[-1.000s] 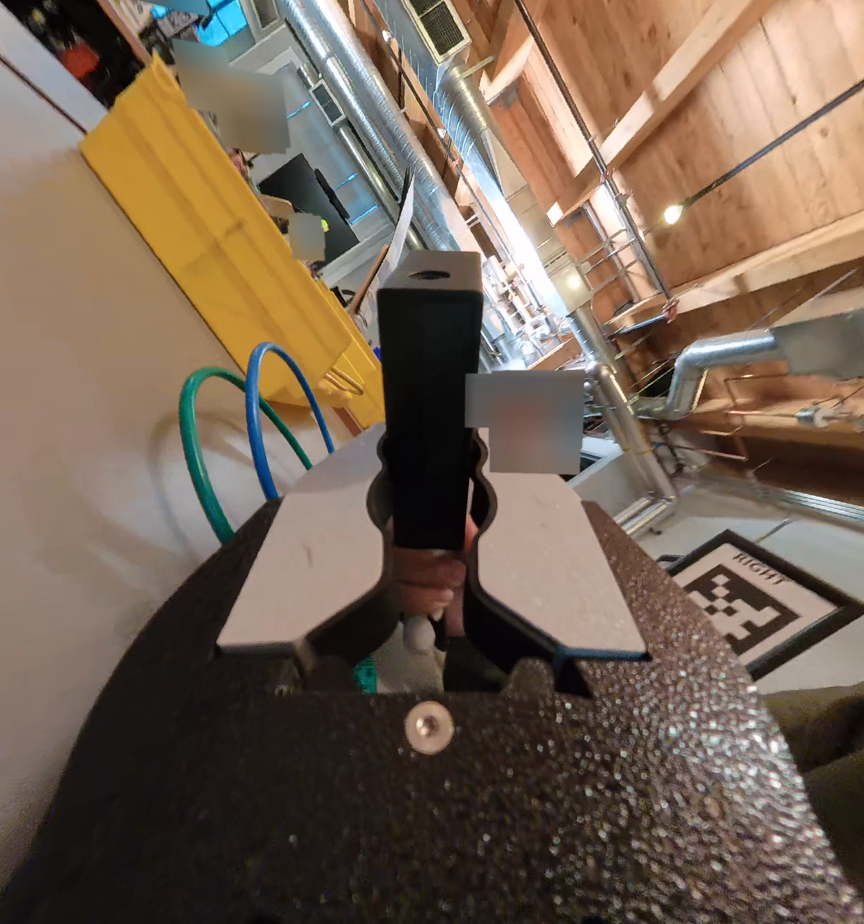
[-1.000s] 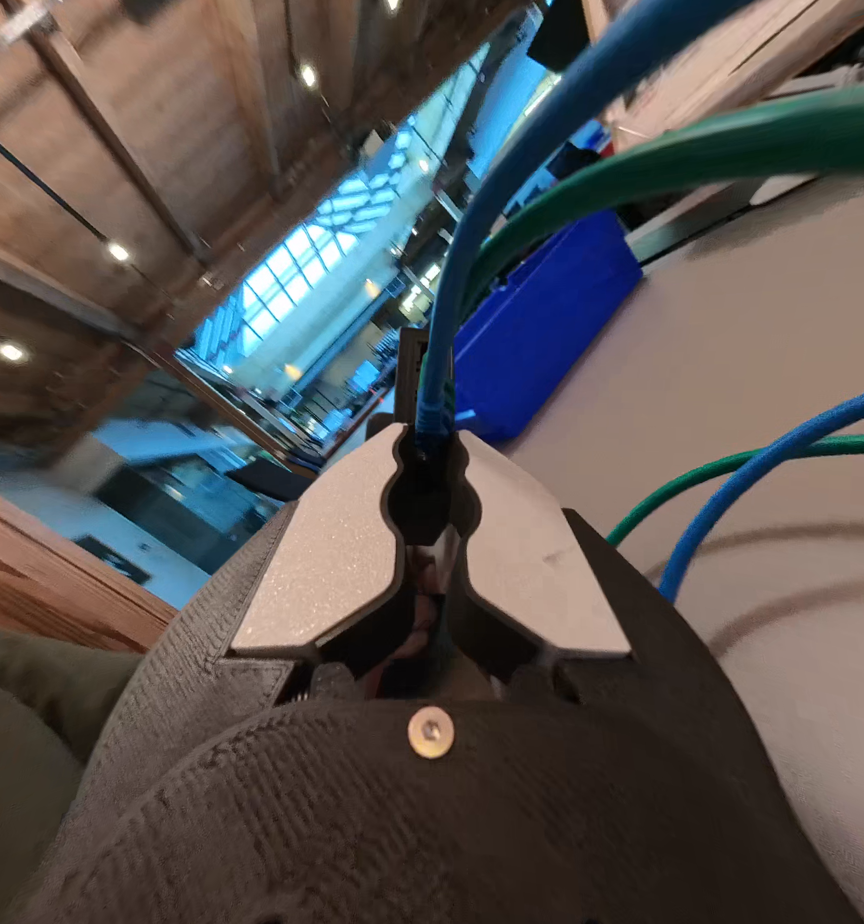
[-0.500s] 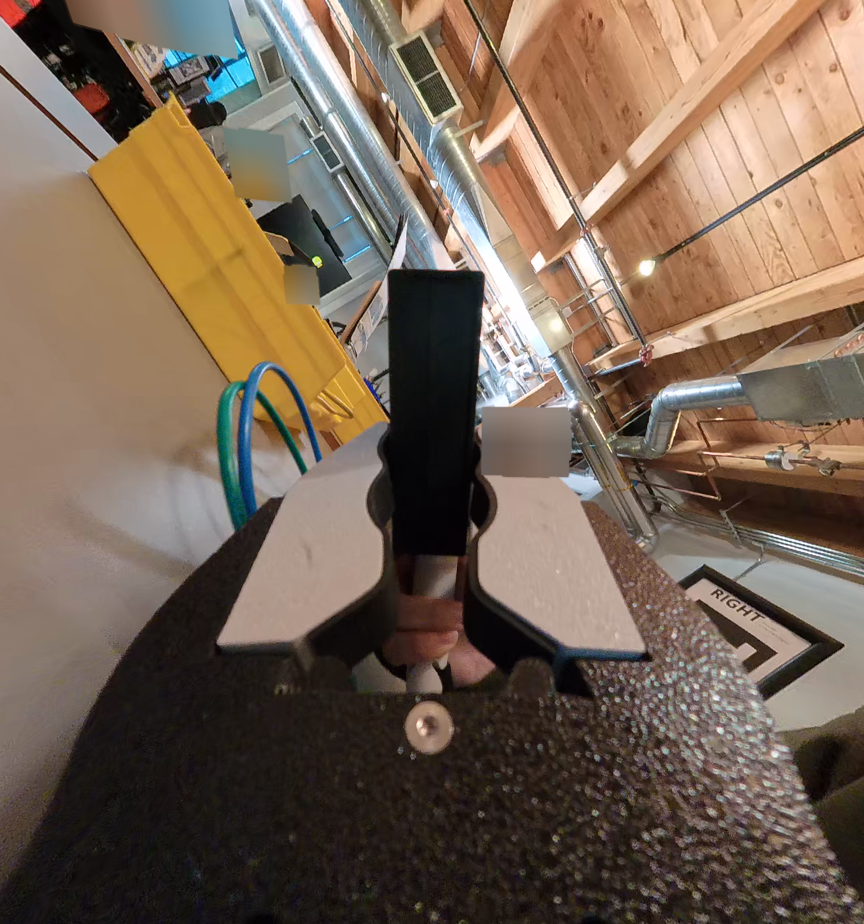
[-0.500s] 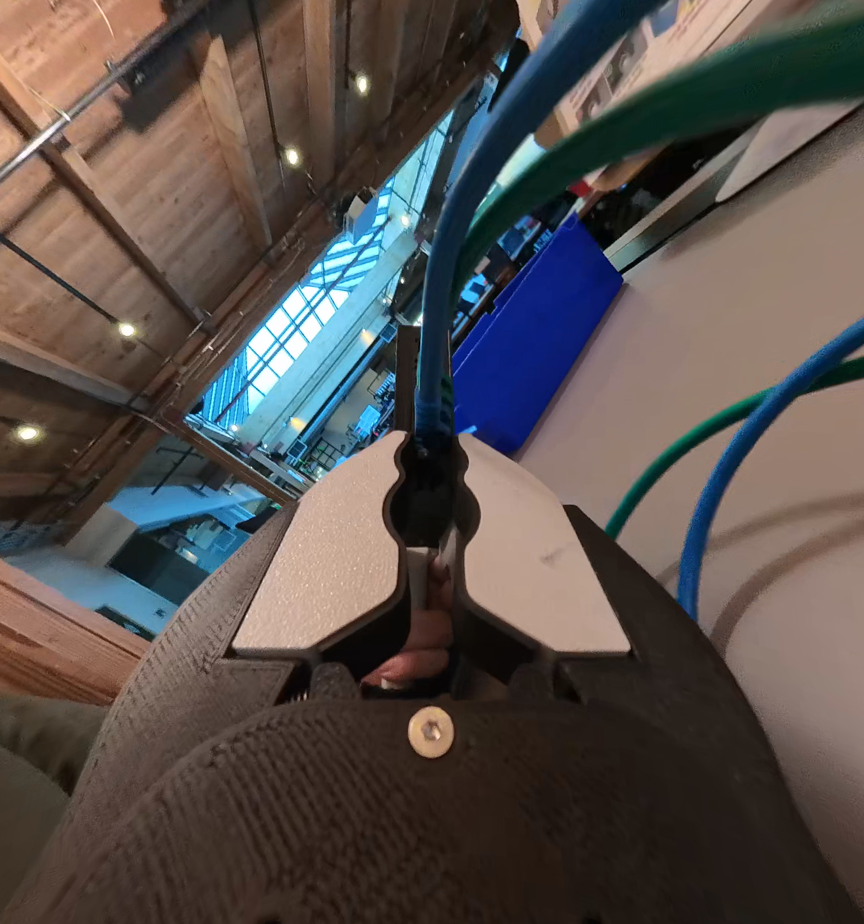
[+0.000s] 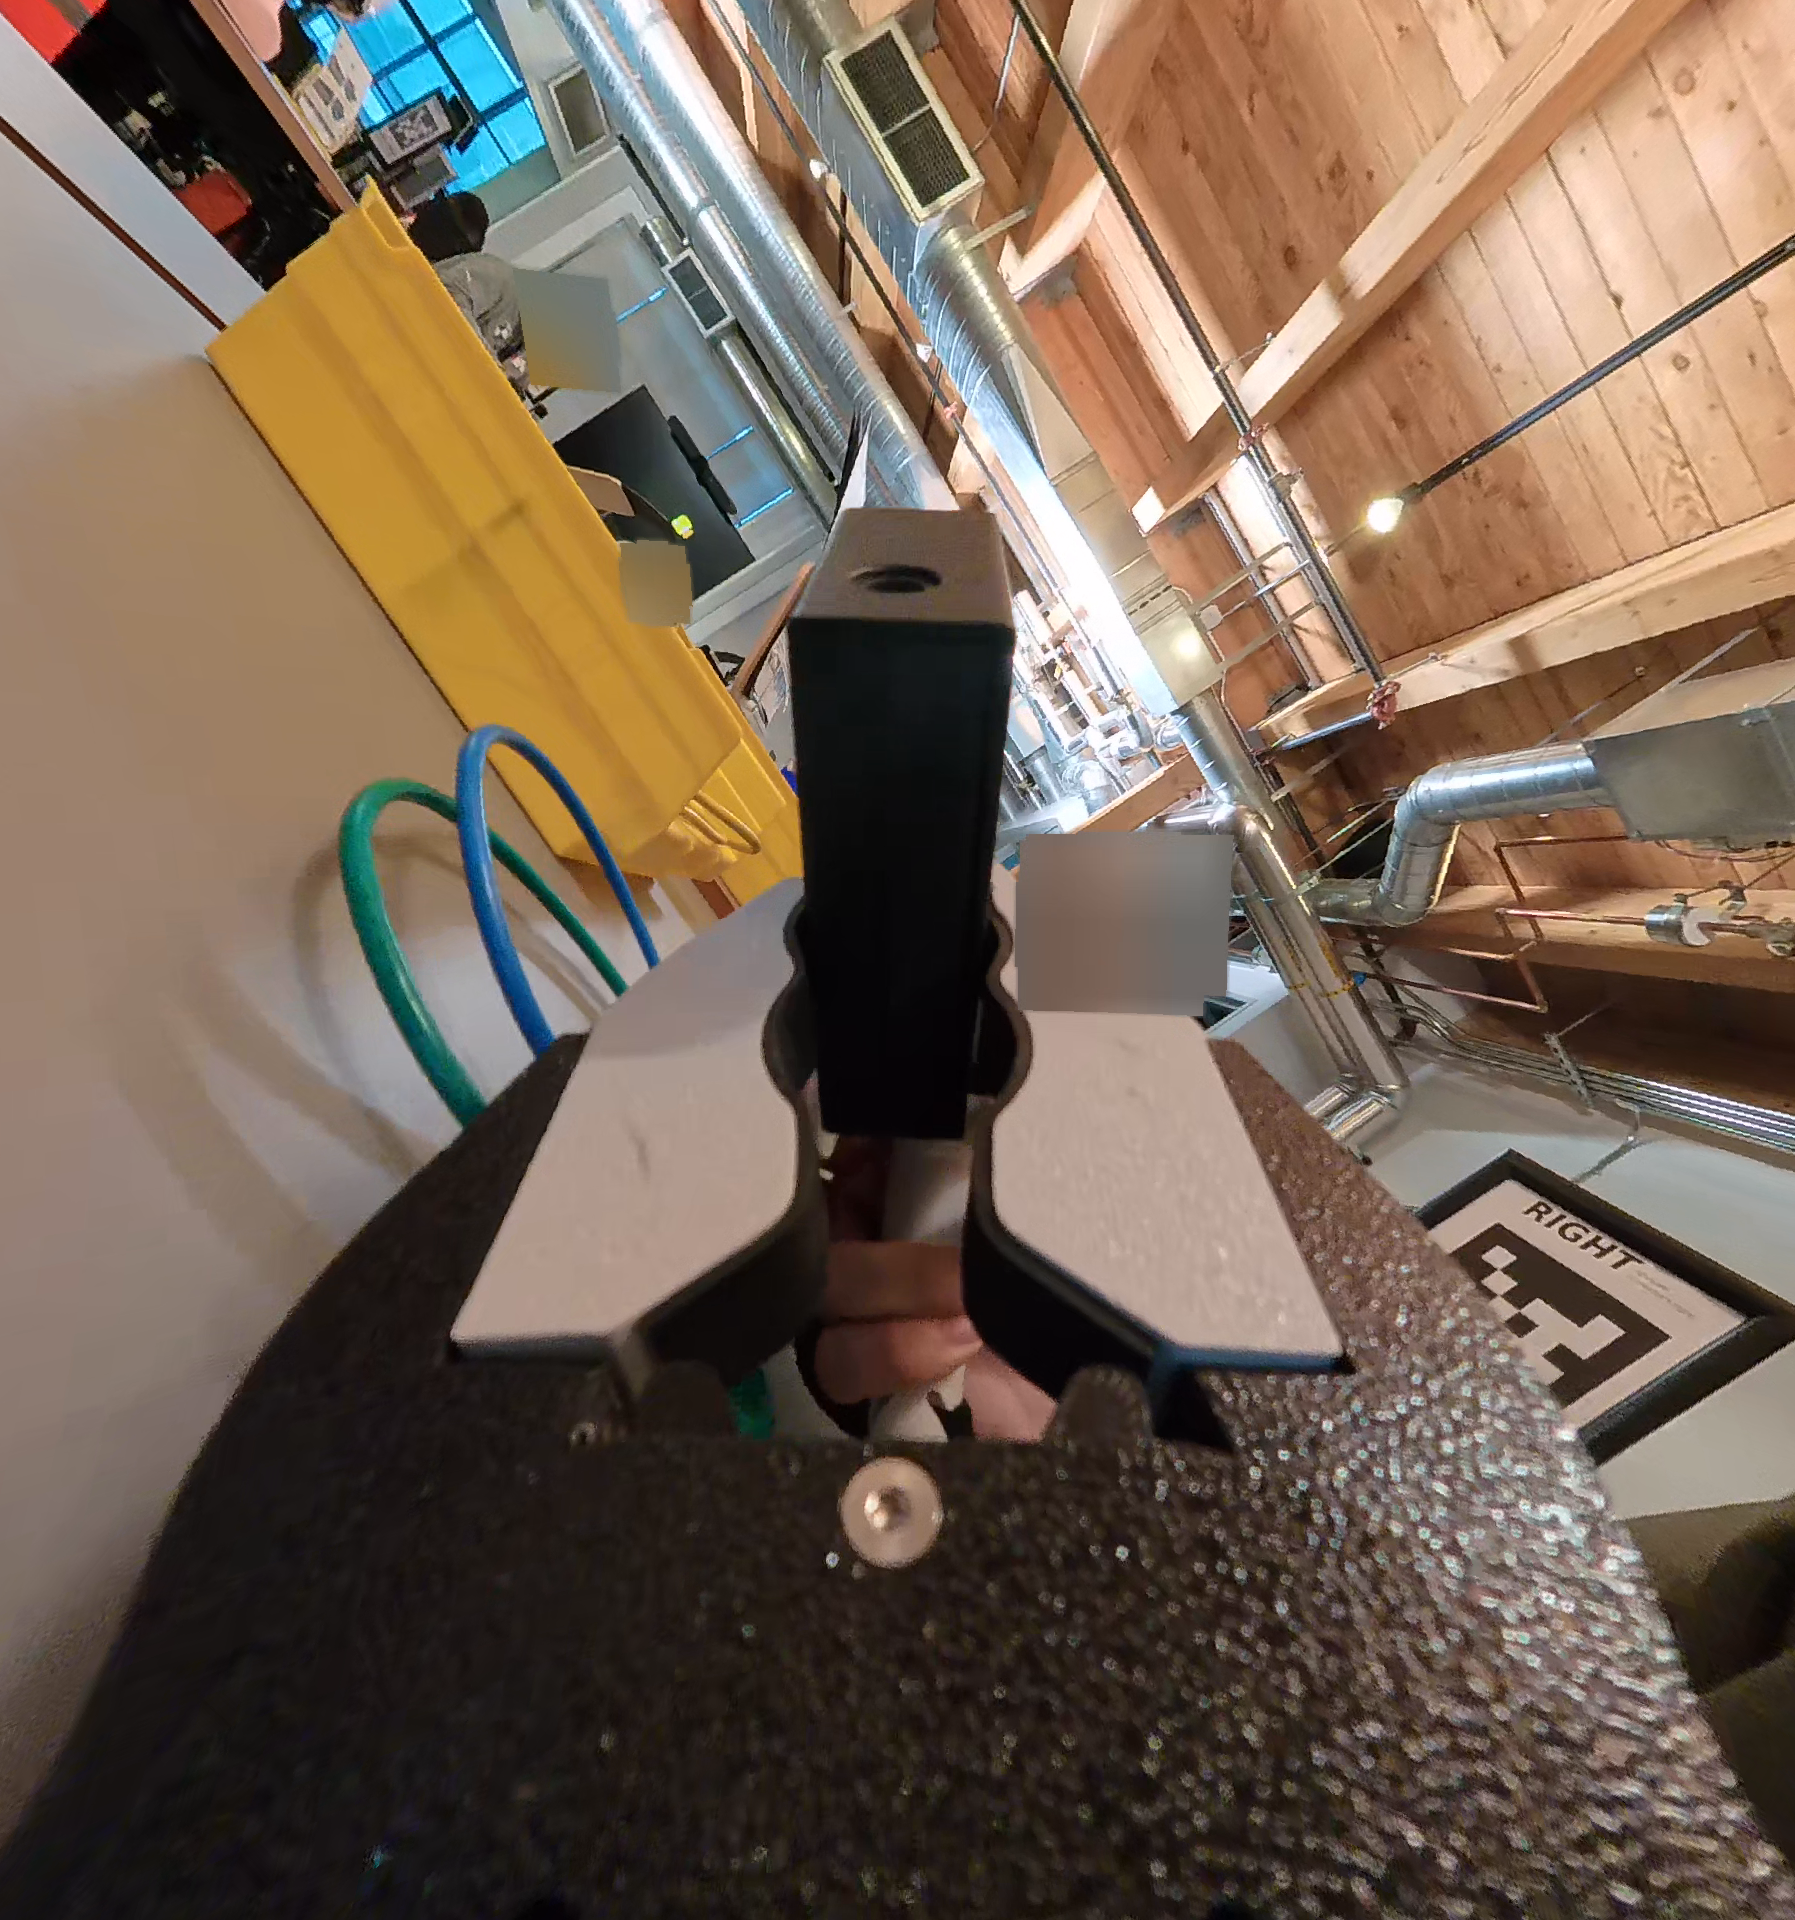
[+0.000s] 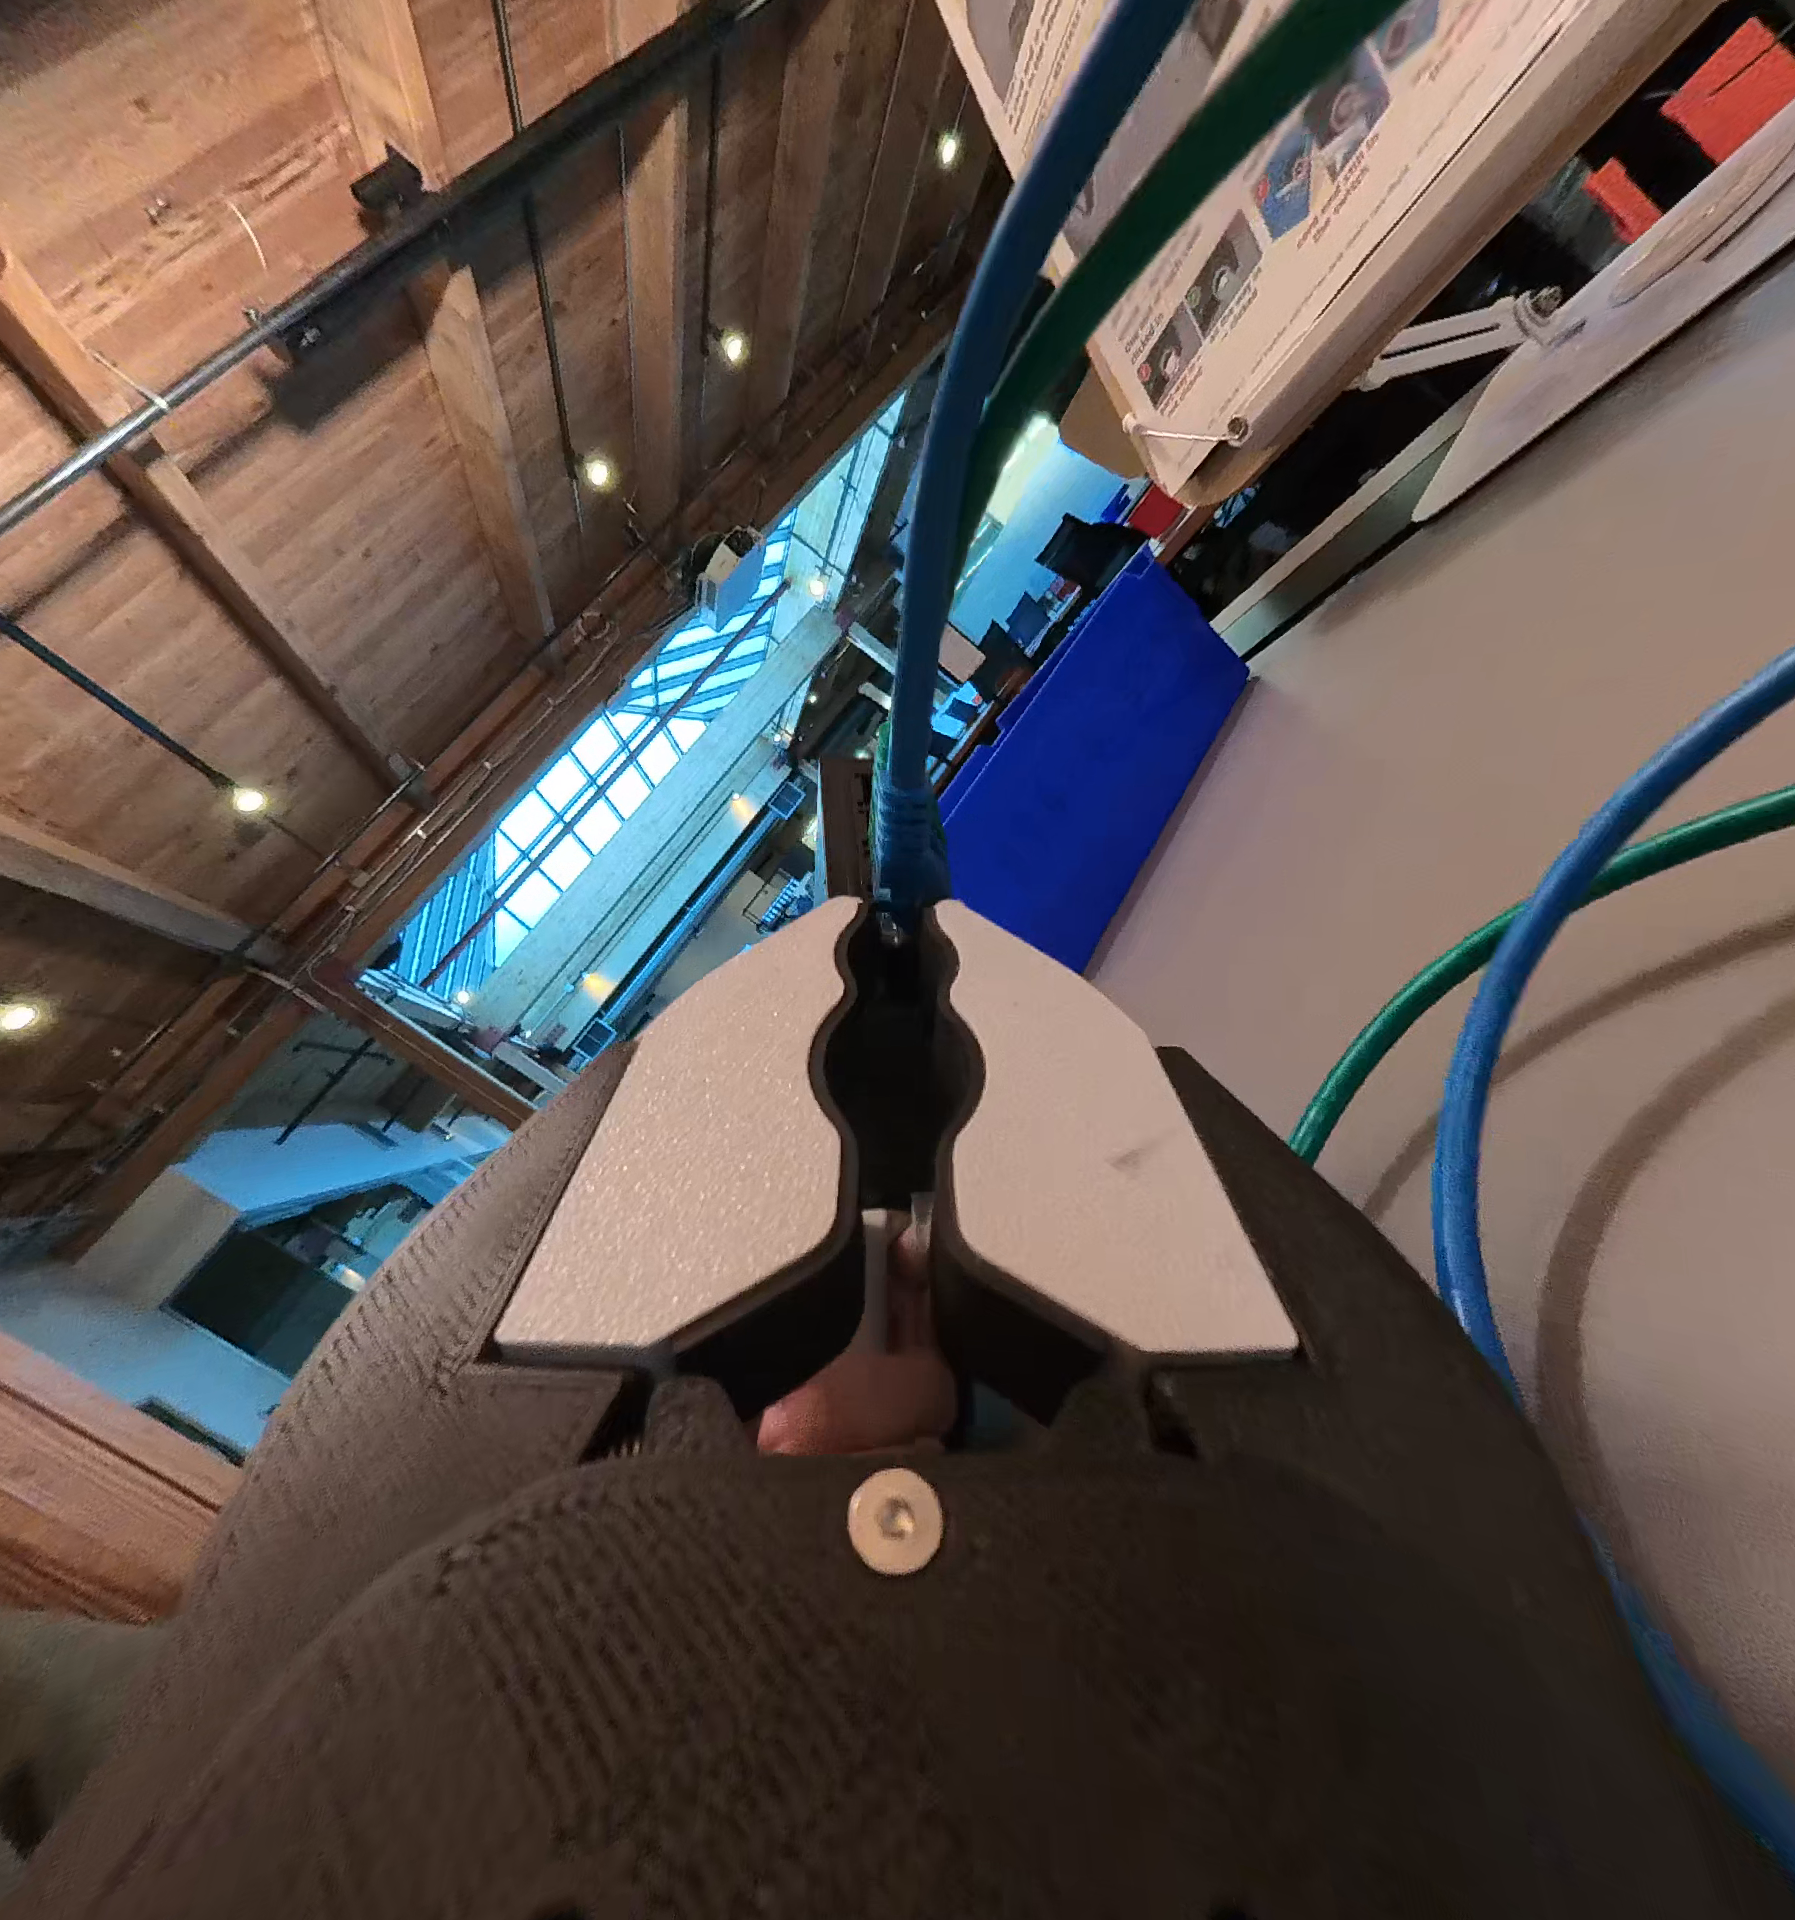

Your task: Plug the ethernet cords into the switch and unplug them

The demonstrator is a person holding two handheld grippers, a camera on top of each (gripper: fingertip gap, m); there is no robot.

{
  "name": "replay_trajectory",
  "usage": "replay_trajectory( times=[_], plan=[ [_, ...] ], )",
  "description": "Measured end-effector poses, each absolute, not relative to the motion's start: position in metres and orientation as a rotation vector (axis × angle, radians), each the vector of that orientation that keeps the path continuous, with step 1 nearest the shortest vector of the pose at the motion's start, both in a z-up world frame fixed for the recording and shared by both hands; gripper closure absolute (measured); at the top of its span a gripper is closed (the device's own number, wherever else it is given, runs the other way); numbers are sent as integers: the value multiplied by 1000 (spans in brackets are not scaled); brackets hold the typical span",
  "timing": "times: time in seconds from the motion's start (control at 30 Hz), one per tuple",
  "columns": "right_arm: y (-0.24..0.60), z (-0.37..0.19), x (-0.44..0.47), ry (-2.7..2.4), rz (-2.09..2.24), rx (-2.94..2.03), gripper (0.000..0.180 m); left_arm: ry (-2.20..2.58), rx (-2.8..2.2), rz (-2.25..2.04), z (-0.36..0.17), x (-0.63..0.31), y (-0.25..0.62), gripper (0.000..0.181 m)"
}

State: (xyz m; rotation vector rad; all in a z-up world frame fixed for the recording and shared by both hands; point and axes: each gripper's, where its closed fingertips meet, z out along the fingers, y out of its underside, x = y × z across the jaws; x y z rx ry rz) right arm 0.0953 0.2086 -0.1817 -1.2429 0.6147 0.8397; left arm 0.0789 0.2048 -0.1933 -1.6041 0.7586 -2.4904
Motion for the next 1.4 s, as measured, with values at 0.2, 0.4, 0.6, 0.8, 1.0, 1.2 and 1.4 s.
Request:
replay_trajectory(
  times=[0.2,0.4,0.6,0.8,1.0,1.2,1.4],
  plan=[
    [209,-181,94,588,831,-1259,169,729,-1587,-2523,-191,78,207,154],
    [208,-181,95,585,806,-1258,169,733,-1583,-2535,-190,78,206,154],
    [209,-181,95,579,813,-1266,168,727,-1587,-2545,-190,78,207,154],
    [208,-182,94,568,807,-1296,167,730,-1584,-2538,-190,78,208,154],
    [207,-180,93,565,826,-1275,166,740,-1570,-2538,-188,77,208,154],
    [205,-180,92,573,816,-1281,150,745,-1535,-2535,-184,75,209,154],
    [204,-173,88,539,836,-1249,161,772,-1515,-2531,-183,75,207,154]
  ],
)
